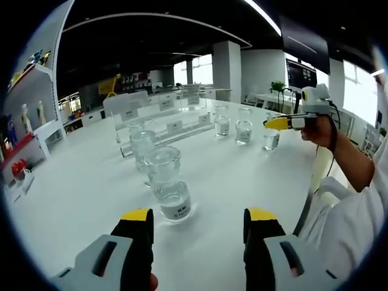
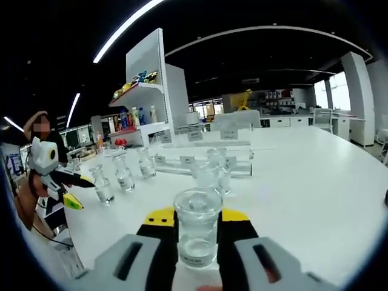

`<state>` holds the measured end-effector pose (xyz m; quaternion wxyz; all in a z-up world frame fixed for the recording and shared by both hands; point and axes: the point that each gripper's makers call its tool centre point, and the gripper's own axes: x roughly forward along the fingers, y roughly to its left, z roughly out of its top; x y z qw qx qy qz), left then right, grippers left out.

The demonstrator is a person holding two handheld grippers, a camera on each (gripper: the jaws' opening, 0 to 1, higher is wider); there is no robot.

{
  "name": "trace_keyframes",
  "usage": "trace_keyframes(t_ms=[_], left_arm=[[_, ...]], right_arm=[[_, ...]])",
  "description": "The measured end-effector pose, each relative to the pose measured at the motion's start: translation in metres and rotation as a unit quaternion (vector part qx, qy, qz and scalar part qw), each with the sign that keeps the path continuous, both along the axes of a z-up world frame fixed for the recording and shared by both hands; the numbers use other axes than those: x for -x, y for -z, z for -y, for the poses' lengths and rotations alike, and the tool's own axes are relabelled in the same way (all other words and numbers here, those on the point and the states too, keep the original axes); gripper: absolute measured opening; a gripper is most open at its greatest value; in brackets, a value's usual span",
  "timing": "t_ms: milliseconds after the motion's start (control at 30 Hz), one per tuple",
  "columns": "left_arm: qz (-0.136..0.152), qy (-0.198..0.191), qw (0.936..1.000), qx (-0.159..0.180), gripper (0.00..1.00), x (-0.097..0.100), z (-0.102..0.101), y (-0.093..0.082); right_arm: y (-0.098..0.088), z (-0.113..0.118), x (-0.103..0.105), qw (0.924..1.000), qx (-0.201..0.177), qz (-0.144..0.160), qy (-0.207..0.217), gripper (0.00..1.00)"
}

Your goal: Identify the label on the chemical reagent bottle, grasp the chemical reagent bottle, and place it in the designated position on the reagent rack

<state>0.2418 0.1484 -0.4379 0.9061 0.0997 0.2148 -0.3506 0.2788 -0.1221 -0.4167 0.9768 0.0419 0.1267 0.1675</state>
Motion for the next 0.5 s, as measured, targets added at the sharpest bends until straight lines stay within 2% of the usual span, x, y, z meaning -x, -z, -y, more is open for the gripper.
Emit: trace_keyframes(t_ms=[267,500], left_arm=[[-0.002,-0.002,1.0000,-0.004,0.60,0.000,-0.001,0.003],[0.000,0.002,1.0000,-0.004,0.60,0.002,0.000,0.001]], right_arm=[[-0.010,-0.007,0.006,0.9997,0.021,0.000,-0.008,0.22],[-0.031,-0.024,0.008,0.9986,0.037,0.023,-0.030,0.22]])
